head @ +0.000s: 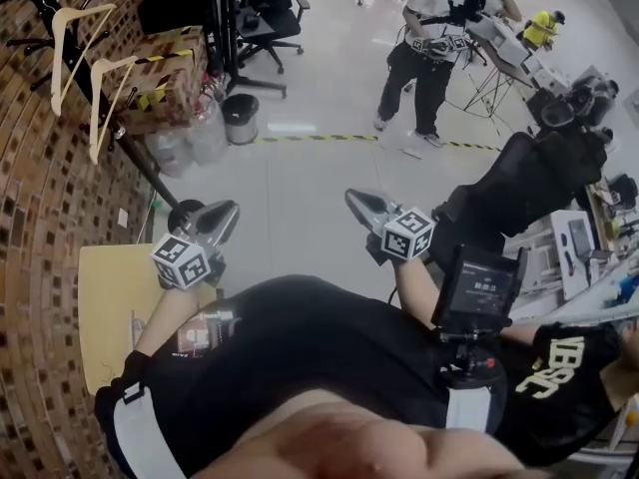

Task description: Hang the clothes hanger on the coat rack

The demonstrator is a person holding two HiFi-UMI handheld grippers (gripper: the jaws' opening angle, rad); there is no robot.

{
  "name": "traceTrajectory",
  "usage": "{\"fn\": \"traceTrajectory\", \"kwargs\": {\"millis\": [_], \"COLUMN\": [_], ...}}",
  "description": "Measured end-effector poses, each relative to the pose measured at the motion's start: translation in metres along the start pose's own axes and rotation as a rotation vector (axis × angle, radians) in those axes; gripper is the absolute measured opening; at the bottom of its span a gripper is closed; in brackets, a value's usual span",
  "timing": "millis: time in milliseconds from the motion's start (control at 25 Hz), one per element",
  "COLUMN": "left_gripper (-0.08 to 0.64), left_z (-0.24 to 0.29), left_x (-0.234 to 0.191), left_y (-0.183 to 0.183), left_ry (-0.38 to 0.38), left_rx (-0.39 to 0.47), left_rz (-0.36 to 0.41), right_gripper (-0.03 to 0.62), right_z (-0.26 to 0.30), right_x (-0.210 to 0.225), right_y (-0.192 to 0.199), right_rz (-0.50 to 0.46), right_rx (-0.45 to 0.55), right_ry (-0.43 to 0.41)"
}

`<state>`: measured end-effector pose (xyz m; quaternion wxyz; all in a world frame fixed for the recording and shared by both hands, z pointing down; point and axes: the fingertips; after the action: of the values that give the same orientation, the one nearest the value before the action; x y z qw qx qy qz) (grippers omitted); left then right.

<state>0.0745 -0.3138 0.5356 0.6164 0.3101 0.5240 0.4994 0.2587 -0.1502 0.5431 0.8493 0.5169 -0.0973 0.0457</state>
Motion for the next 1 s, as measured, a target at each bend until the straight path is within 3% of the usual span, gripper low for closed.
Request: {"fn": "traceTrajectory", "kwargs": {"millis": [120, 360, 1000], "left_gripper": [0.008, 0.005, 0.006], "left_z": [0.010, 0.016, -0.019], "left_x": [0.016, 0.037, 0.004], "left_y": [0.000, -0.004, -0.010], "left_ry": [0.025, 0.042, -0.030], "left_rx": [0.002, -0.007, 0.040], "left_rz": [-0.010, 0.029, 0.006], "right_gripper": [0.014, 0.012, 0.012], "right_z": [-0.016, -0.027, 0.007], "right_x": [0.001, -0.005, -0.022], "right_y": [0.009, 0.014, -0.009], "right_rz": [0.024, 0.001, -0.059], "right_rx": [-0.007, 0.004, -0.009], "right_ry": [0.020, 0.030, -0.021]}}
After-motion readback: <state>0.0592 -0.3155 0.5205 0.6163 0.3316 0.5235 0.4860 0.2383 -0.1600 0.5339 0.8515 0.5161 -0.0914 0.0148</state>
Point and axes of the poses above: the fingertips, and each gripper's own axes: z forward along the fingers, x to its right, y out of its underside, and after that the axes turned 15 degrees about -x, right-handed
